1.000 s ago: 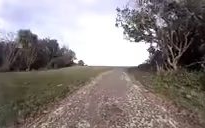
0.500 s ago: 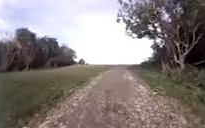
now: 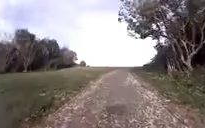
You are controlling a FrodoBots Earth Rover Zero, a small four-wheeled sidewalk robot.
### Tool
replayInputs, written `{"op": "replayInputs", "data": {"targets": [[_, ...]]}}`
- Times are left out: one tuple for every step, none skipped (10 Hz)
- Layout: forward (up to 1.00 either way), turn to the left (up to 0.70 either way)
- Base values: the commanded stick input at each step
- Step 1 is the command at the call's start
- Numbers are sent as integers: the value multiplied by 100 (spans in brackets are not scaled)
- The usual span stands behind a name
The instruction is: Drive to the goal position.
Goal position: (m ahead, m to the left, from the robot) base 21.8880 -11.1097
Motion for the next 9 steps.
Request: {"op": "replayInputs", "data": {"targets": [[85,0],[85,-3],[85,-11],[85,-24],[85,-34],[85,-34],[85,-34],[85,-34],[85,-34]]}}
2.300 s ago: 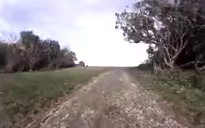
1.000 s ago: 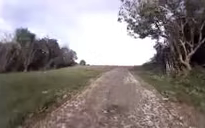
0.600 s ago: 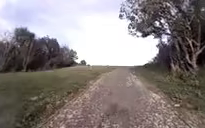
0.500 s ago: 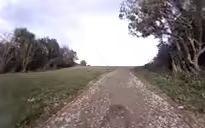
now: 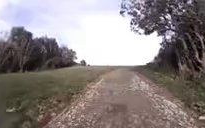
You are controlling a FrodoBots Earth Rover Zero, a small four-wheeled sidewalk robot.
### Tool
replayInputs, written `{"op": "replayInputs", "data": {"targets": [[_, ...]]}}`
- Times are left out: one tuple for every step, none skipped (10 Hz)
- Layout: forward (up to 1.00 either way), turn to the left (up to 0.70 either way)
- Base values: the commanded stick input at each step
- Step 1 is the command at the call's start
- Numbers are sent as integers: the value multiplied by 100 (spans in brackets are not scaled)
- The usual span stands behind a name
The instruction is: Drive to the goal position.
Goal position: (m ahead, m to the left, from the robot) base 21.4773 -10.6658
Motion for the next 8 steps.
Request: {"op": "replayInputs", "data": {"targets": [[85,-18],[85,-3],[85,0],[85,0],[85,0],[85,0],[85,0],[85,0]]}}
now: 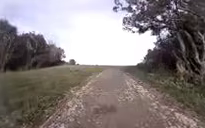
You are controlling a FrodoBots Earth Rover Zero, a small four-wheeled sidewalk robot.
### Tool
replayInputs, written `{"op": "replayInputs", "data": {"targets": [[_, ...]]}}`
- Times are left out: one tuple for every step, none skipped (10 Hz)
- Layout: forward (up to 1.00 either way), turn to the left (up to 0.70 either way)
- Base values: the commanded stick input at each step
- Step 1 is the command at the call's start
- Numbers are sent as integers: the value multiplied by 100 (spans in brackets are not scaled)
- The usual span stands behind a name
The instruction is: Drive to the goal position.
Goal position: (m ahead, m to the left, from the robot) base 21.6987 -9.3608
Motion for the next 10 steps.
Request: {"op": "replayInputs", "data": {"targets": [[85,0],[85,0],[85,0],[85,0],[85,0],[85,0],[85,0],[85,0],[85,0],[85,0]]}}
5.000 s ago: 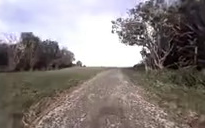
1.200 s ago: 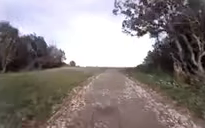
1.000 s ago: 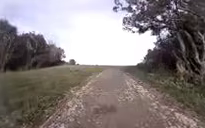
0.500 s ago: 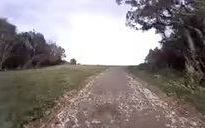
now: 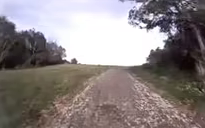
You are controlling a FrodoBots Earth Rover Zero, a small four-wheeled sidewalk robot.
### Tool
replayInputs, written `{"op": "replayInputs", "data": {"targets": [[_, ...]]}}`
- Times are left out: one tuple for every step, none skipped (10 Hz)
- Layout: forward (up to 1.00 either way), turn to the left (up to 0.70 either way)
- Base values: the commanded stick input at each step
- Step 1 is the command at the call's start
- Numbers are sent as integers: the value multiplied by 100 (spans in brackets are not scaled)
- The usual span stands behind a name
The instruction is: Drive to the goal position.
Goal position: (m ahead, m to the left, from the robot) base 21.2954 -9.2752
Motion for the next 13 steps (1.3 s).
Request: {"op": "replayInputs", "data": {"targets": [[85,0],[85,-15],[85,-34],[85,-34],[85,-34],[85,-34],[85,-34],[85,0],[85,0],[85,0],[85,0],[85,0],[85,0]]}}
